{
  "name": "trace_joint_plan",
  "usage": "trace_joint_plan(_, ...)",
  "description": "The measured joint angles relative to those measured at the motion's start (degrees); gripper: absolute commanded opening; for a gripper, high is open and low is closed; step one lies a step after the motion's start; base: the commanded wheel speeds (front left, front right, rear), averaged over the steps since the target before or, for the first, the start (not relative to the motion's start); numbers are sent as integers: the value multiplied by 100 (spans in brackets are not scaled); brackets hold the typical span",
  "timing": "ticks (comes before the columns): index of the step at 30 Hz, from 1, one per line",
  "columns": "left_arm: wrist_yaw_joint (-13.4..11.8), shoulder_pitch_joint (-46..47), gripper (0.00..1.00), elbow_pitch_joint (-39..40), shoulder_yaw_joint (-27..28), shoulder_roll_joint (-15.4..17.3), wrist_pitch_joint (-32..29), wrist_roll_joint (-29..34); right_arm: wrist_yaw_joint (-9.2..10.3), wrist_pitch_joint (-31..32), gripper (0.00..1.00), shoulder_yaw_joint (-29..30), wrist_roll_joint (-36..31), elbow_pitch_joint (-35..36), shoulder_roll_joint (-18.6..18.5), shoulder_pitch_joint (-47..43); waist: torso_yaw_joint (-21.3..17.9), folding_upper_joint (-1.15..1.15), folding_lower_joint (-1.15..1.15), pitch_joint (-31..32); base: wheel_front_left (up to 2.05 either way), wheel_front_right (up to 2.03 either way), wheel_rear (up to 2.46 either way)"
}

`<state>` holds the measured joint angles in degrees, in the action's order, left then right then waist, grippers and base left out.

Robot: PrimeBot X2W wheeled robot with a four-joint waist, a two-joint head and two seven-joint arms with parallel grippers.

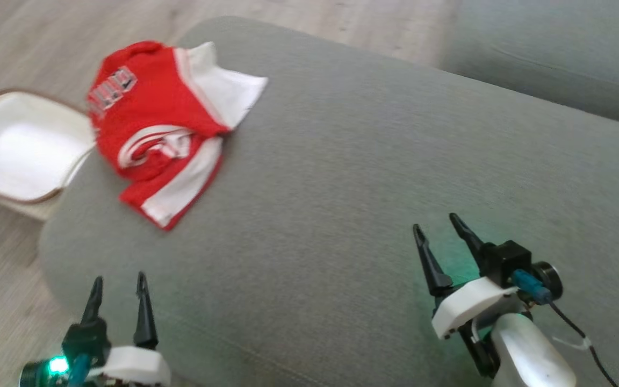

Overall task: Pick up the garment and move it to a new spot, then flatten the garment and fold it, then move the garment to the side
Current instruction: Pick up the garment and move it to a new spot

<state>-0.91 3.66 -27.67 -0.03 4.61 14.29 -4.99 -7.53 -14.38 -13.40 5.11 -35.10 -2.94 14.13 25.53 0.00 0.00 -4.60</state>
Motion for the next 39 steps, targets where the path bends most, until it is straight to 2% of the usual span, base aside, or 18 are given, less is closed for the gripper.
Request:
trace_joint_plan(4,37,-121,100,-19,122,-8,0,-8,0,1,100,-164,87,-64,1,53,274,0,0,23,0,0,0)
trace_joint_plan(8,109,-121,100,-99,216,-11,0,-40,0,1,100,-249,93,-101,1,53,323,0,0,5,0,0,0)
trace_joint_plan(12,365,43,100,-59,241,5,0,-78,0,1,100,-247,83,-114,-2,54,295,0,0,-104,0,0,0)
trace_joint_plan(14,567,289,100,-67,172,82,0,-62,0,1,100,-225,25,-115,-3,66,276,0,0,-194,0,0,0)
trace_joint_plan(16,656,659,100,-4,172,112,-1,-157,0,1,100,-197,-36,-110,-3,104,254,0,0,-301,0,0,0)
trace_joint_plan(17,712,1150,100,42,164,223,0,-205,0,1,100,-154,-89,-103,-4,194,225,0,0,-417,0,0,0)
trace_joint_plan(21,786,1890,100,-156,130,446,3,-377,0,1,100,-132,-129,-63,-5,366,152,0,1,-580,0,0,0)
trace_joint_plan(24,810,2444,100,-561,-32,786,-267,-425,0,1,100,-138,-166,9,-9,475,44,0,0,-727,0,0,0)
trace_joint_plan(27,848,2962,100,-1026,-32,948,-590,-865,0,1,100,-177,-222,108,-43,577,-70,0,1,-912,0,0,0)
trace_joint_plan(32,849,3753,100,-1546,-577,1408,-727,-1356,0,0,100,-300,-227,345,-164,861,-305,0,1,-1258,0,0,0)
trace_joint_plan(39,849,4301,100,-2305,-1034,1827,-1031,-1985,0,-1,100,-350,-269,598,-339,1129,-700,0,1,-1713,0,0,0)
